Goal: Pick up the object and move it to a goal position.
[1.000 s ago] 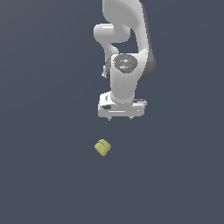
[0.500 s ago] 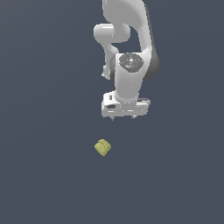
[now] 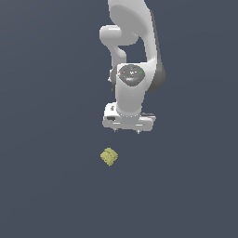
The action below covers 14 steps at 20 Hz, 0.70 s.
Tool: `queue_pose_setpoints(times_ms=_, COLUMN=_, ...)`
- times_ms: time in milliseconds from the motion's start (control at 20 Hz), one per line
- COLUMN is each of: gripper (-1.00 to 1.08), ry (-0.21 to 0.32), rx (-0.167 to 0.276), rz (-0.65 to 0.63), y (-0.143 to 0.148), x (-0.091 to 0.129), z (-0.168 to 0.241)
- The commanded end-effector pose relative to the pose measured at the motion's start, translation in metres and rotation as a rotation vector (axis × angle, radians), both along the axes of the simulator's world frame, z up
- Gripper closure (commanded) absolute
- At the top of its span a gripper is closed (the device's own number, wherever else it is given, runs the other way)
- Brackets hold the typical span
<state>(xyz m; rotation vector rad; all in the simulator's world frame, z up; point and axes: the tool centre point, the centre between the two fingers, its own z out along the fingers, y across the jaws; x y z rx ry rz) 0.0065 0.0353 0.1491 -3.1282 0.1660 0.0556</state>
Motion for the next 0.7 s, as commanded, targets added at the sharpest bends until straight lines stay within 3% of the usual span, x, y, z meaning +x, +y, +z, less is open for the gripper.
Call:
queue_pose_setpoints(times_ms=0, gripper=-0.92, ry=-0.002, rx=0.000, rz=-0.068, y=-0.009, x=0.009, z=-0.006)
queue_pose_setpoints(times_ms=650, gripper=-0.92, ry=-0.022, rx=-0.013, rz=-0.481, y=-0.064, x=0.058, z=-0.045)
